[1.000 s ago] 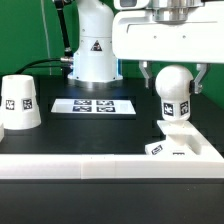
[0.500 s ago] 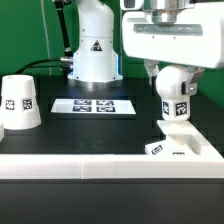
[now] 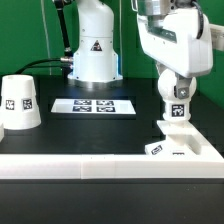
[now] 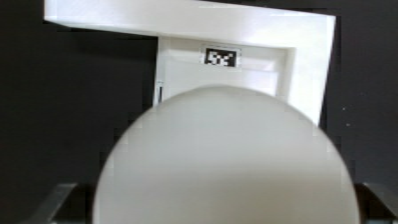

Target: Assemble lamp

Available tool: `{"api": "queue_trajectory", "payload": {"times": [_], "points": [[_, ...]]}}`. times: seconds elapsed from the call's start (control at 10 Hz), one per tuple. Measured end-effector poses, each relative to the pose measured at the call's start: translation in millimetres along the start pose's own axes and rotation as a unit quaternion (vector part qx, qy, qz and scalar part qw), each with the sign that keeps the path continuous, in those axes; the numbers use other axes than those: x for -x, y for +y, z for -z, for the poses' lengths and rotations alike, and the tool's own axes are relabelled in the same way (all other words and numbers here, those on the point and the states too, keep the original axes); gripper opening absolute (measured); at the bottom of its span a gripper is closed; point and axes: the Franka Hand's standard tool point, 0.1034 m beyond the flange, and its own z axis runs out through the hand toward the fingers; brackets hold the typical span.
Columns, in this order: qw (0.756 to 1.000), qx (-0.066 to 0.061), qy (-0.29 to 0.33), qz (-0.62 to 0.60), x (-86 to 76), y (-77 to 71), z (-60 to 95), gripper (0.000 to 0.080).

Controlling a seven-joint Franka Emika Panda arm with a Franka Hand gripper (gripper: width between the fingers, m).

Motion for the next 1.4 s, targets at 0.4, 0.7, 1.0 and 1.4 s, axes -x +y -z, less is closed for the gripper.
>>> {"api": "queue_trajectory", "payload": {"times": [0.4,0.7,1.0,1.4], "points": [[0.998,0.0,0.003,0.06,4.6,-0.5,0.3,0.0694],[0.981,-0.003,0.01,0.195,12.6,-2.5,1.3,0.0698],[0.955,-0.001,0.01,0.297,11.1,-2.4,0.9,0.0698],[0.874,0.011,0.024,0.486,14.6,-1.2,-0.3,0.0698]]}}
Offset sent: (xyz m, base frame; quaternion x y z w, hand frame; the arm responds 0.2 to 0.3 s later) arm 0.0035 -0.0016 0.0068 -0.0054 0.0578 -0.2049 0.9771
